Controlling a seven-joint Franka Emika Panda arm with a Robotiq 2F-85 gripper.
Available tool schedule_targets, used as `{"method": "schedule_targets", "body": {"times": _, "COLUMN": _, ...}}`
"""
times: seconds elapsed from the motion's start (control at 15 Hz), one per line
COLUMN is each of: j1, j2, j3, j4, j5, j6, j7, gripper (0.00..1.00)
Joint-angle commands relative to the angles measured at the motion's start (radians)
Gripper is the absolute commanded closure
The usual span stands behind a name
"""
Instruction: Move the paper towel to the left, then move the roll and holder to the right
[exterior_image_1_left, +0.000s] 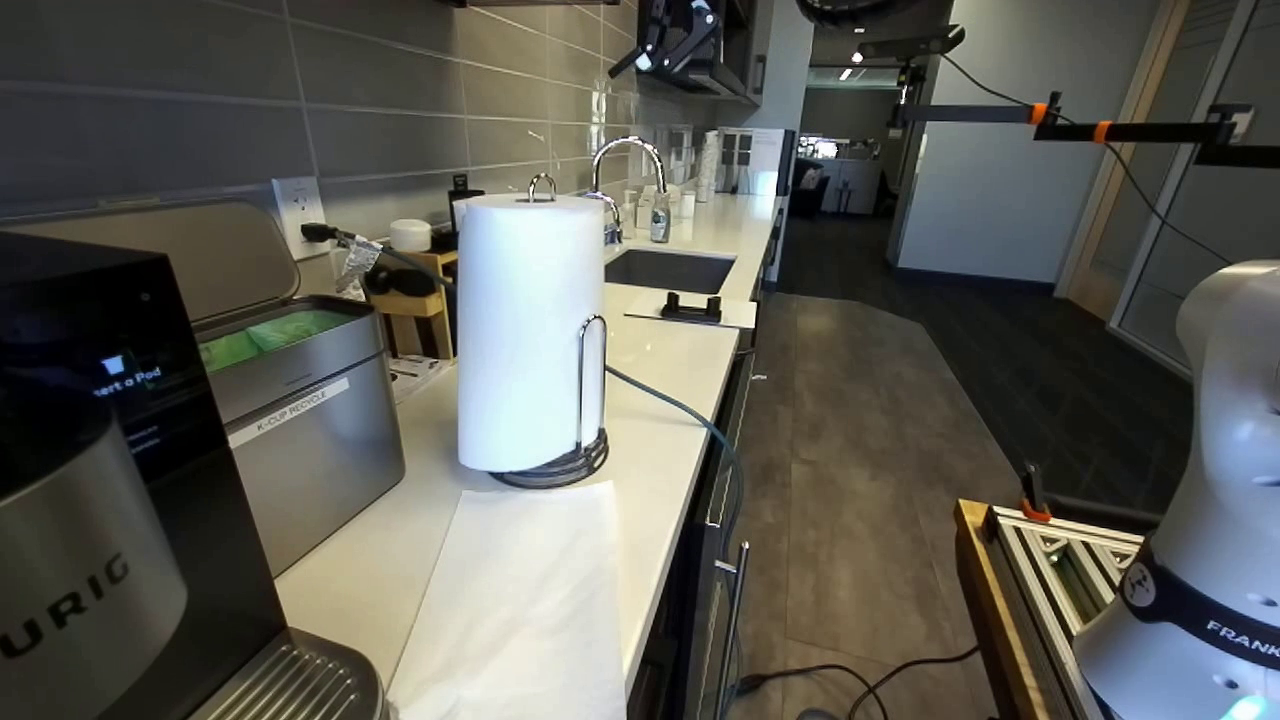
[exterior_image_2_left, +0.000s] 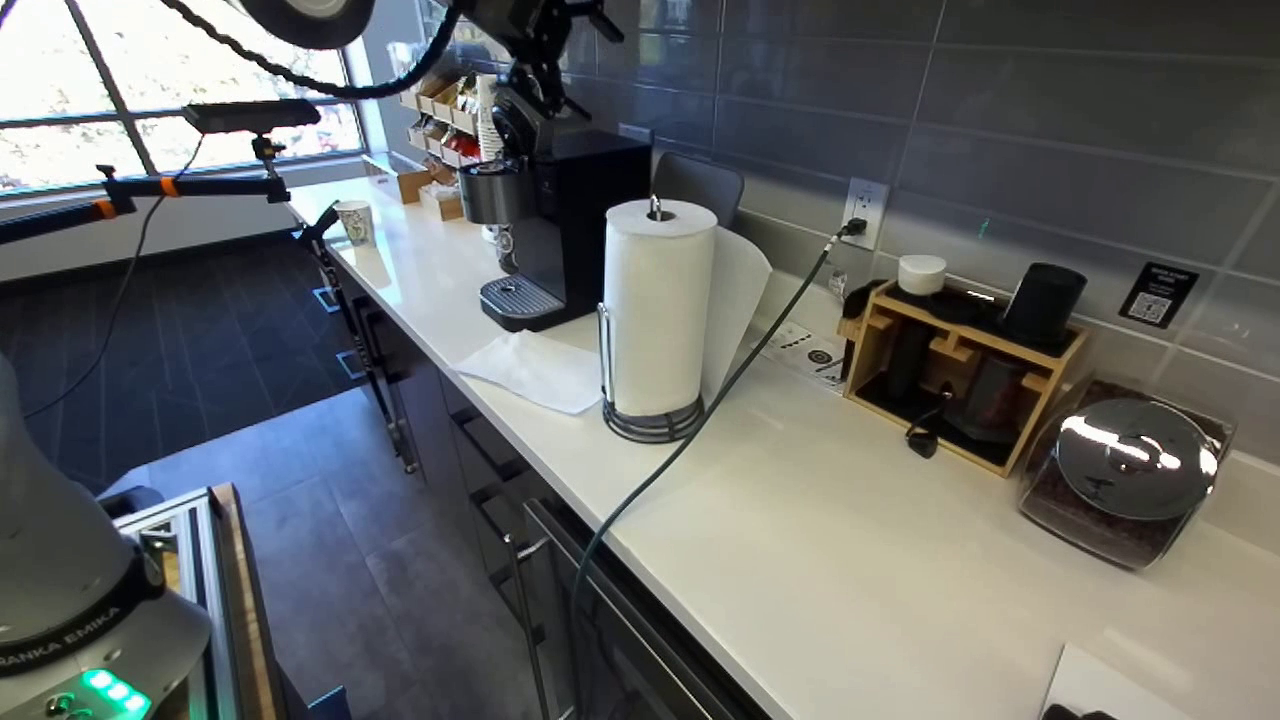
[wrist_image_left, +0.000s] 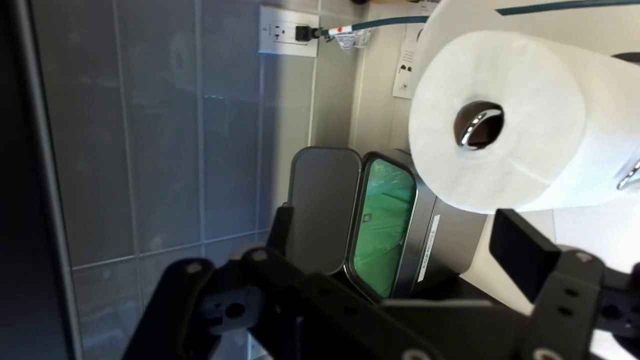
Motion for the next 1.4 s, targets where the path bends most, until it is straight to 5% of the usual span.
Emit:
{"method": "schedule_targets", "body": {"times": 0.0, "j1": 0.053, "j2": -0.013, "j3": -0.041, "j4": 0.068, "j5": -0.031, "j6": -0.077, "j7": -0.175, "gripper": 0.00}}
{"method": "schedule_targets", "body": {"times": 0.33, "j1": 0.112, "j2": 0.013, "j3": -0.090, "j4": 0.119, "j5": 0.001, "j6": -0.092, "j7": -0.461, "gripper": 0.00}}
{"method": "schedule_targets", "body": {"times": 1.07, "j1": 0.021, "j2": 0.170, "j3": -0.053, "j4": 0.356, "j5": 0.304, "j6": -0.719, "j7": -0.386, "gripper": 0.00}}
{"method": "schedule_targets", "body": {"times": 1.2, "j1": -0.008, "j2": 0.196, "j3": -0.046, "j4": 0.381, "j5": 0.326, "j6": -0.728, "j7": -0.381, "gripper": 0.00}}
{"method": "schedule_targets", "body": {"times": 1.33, "j1": -0.048, "j2": 0.206, "j3": -0.012, "j4": 0.360, "j5": 0.283, "j6": -0.577, "j7": -0.352, "gripper": 0.00}}
